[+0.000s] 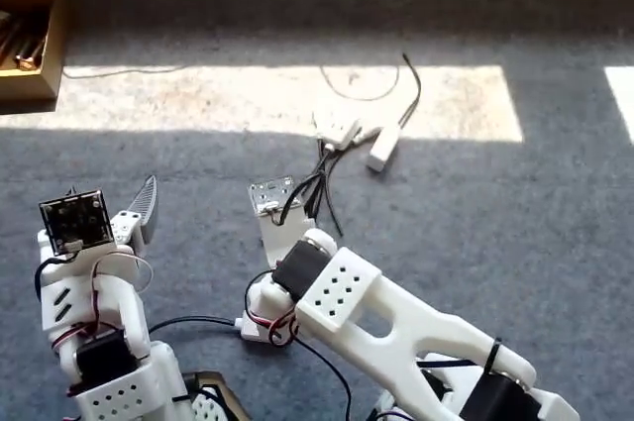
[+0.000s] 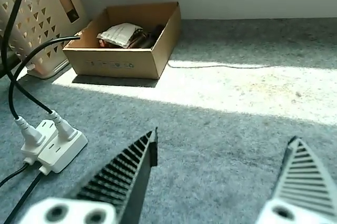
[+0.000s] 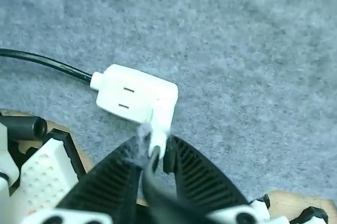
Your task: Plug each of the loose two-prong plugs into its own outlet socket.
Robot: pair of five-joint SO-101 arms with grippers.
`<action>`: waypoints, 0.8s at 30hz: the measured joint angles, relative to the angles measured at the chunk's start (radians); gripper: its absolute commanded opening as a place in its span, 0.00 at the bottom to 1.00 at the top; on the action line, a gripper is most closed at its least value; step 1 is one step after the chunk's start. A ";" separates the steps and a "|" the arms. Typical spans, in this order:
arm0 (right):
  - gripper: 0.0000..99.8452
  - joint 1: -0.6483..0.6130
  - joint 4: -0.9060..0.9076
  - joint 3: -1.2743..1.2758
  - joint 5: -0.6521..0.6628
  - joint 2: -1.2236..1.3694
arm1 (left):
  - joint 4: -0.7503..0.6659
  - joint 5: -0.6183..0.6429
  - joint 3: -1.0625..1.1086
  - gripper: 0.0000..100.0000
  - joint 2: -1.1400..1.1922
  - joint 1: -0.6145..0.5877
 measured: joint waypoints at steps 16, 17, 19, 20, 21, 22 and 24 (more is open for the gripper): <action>0.01 0.011 -0.130 0.121 0.074 0.000 | 0.000 0.000 0.000 0.36 0.000 0.000; 0.01 0.012 -0.130 0.121 0.084 0.000 | 0.000 0.000 0.000 0.36 0.000 0.000; 0.01 0.012 -0.132 0.121 0.098 0.000 | 0.000 0.000 0.000 0.36 0.000 0.000; 0.01 0.012 -0.138 0.121 0.106 0.000 | 0.000 0.000 0.000 0.36 0.000 0.000; 0.01 0.012 -0.149 0.123 0.112 0.000 | 0.000 0.000 0.000 0.36 0.000 0.000; 0.01 0.012 -0.163 0.140 0.121 0.000 | 0.000 0.000 0.000 0.36 0.000 0.000; 0.01 0.012 -0.187 0.169 0.141 -0.002 | 0.000 0.000 0.000 0.36 0.000 0.000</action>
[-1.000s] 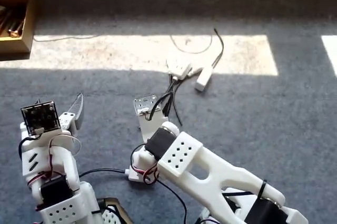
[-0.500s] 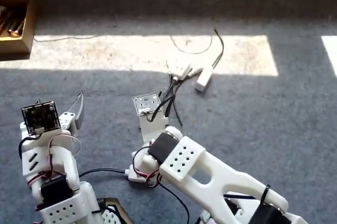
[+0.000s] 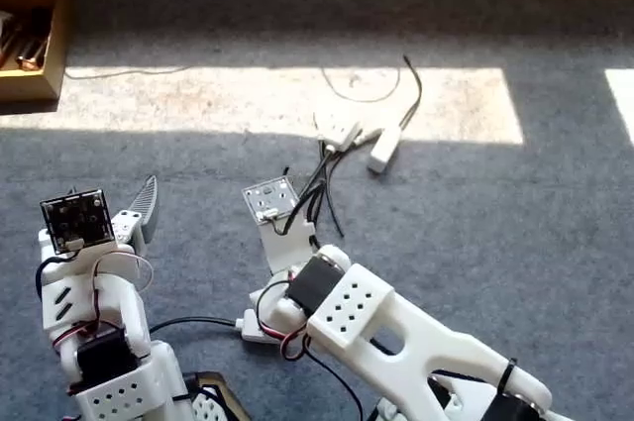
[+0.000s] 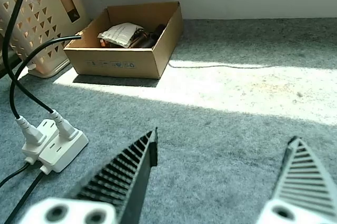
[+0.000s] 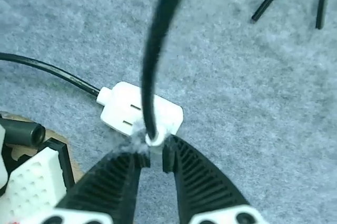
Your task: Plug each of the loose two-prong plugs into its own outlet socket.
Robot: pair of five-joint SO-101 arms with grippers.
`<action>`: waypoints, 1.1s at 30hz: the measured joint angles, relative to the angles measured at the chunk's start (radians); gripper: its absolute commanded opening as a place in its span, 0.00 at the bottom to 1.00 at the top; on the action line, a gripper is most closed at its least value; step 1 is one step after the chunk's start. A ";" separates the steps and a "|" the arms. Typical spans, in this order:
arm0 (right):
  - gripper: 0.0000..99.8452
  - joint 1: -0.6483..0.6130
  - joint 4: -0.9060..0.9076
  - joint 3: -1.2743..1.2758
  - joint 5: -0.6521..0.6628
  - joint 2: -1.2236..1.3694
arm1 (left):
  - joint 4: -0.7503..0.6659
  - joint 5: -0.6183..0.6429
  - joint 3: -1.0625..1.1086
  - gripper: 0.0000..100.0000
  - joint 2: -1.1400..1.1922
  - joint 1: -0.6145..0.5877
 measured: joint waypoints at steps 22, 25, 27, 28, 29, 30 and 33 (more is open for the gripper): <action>0.01 -0.005 0.002 0.180 0.198 0.018 | 0.000 0.000 0.000 0.36 -0.002 0.000; 0.01 -0.002 0.005 0.192 0.199 0.037 | 0.000 0.000 0.000 0.36 -0.002 0.000; 0.01 -0.006 0.000 0.189 0.199 0.032 | 0.000 0.000 0.000 0.36 -0.002 0.000; 0.01 -0.006 0.000 0.193 0.199 0.034 | 0.000 0.000 0.000 0.36 -0.002 0.000; 0.01 -0.003 0.005 0.195 0.199 0.035 | 0.000 0.000 0.000 0.36 -0.002 0.000; 0.01 -0.002 0.000 0.192 0.199 0.034 | 0.000 0.000 0.000 0.36 -0.002 0.000; 0.01 -0.005 0.000 0.193 0.199 0.034 | 0.000 0.000 0.000 0.36 -0.002 0.018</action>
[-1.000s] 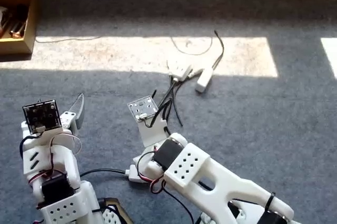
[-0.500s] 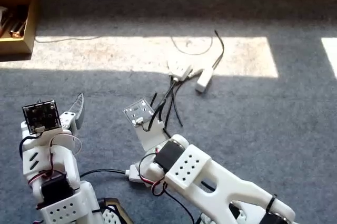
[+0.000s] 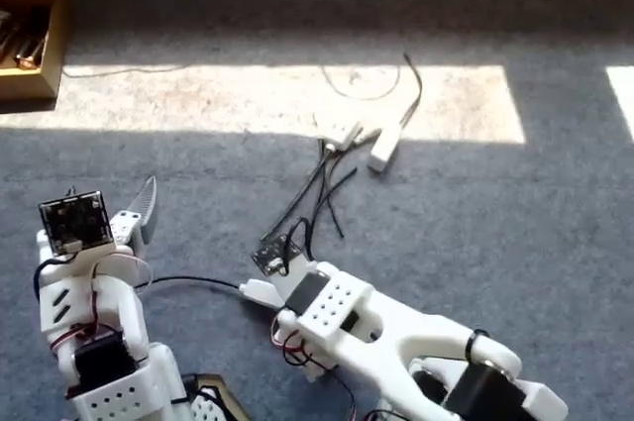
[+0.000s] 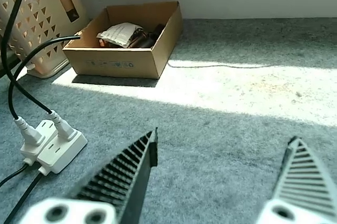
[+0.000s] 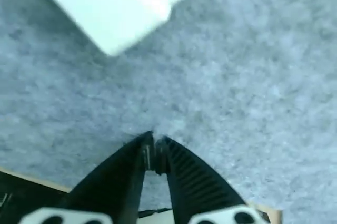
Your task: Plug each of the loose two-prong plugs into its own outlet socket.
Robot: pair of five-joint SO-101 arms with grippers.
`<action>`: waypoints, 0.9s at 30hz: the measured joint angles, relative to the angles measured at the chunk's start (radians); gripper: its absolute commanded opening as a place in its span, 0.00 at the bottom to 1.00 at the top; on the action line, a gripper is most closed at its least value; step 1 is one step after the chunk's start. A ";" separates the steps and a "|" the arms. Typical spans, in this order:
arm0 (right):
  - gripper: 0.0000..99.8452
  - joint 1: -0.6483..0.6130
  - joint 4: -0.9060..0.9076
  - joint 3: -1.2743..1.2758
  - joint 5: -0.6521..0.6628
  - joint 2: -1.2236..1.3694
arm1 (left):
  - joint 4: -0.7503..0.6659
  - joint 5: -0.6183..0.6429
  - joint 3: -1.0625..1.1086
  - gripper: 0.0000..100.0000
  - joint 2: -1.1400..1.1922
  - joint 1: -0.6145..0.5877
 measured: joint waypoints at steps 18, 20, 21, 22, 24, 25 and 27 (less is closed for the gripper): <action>0.16 1.026 0.044 -0.687 0.336 0.002 | 0.413 -0.222 -0.601 0.36 0.611 0.396; 0.16 1.125 0.043 -0.664 0.382 0.002 | 0.543 -0.321 -0.761 0.36 0.821 0.474; 0.16 1.160 0.021 -0.643 0.394 -0.008 | 0.614 -0.376 -0.838 0.36 0.925 0.514; 0.16 1.188 -0.011 -0.611 0.405 -0.026 | 0.683 -0.433 -0.905 0.36 1.025 0.552; 0.16 1.226 -0.094 -0.525 0.430 -0.091 | 0.810 -0.563 -1.019 0.36 1.195 0.629; 0.16 1.237 -0.132 -0.477 0.445 -0.138 | 0.855 -0.618 -1.053 0.36 1.260 0.660; 0.16 1.254 -0.195 -0.364 0.479 -0.262 | 0.898 -0.710 -1.080 0.36 1.332 0.697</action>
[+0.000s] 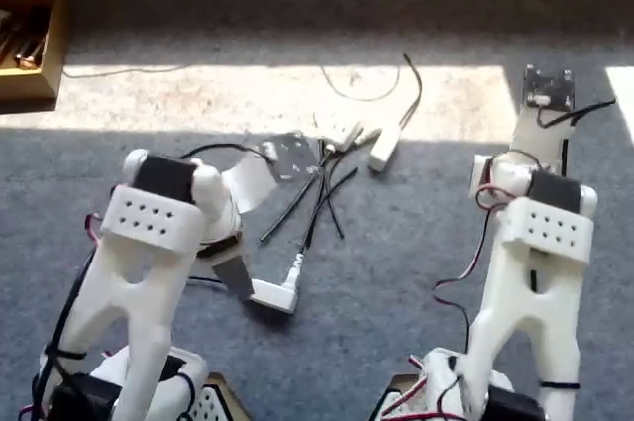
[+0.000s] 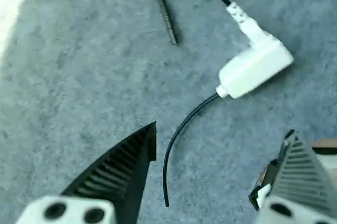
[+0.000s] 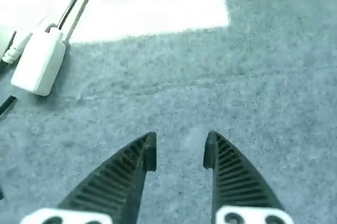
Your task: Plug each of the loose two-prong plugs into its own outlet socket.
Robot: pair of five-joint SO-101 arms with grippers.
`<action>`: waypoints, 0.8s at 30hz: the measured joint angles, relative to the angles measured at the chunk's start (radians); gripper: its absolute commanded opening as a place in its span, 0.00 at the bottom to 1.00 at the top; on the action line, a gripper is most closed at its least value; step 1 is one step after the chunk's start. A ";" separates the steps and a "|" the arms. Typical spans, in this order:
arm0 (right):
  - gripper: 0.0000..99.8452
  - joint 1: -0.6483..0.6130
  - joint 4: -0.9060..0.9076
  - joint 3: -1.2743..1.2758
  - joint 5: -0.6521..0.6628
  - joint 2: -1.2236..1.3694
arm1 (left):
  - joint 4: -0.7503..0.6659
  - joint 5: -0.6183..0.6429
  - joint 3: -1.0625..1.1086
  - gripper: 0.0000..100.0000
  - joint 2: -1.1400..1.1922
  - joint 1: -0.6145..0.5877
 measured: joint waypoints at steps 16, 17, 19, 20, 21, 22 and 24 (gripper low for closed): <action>0.16 -0.048 -0.044 0.815 0.097 -0.760 | -0.393 -0.138 0.428 0.30 0.014 0.198; 0.16 -0.060 -0.071 0.847 0.077 -0.763 | -0.420 -0.137 0.448 0.31 0.014 0.209; 0.16 -0.075 -0.109 0.902 0.063 -0.764 | -0.454 -0.120 0.460 0.31 0.017 0.229; 0.16 -0.074 -0.126 0.922 0.060 -0.766 | -0.466 -0.115 0.462 0.31 0.023 0.235; 0.16 -0.074 -0.132 0.939 0.060 -0.766 | -0.480 -0.114 0.463 0.31 0.032 0.236; 0.16 -0.075 -0.138 0.954 0.058 -0.767 | -0.497 -0.114 0.466 0.31 0.044 0.236; 0.16 -0.081 -0.141 0.965 0.058 -0.767 | -0.535 -0.109 0.468 0.31 0.071 0.235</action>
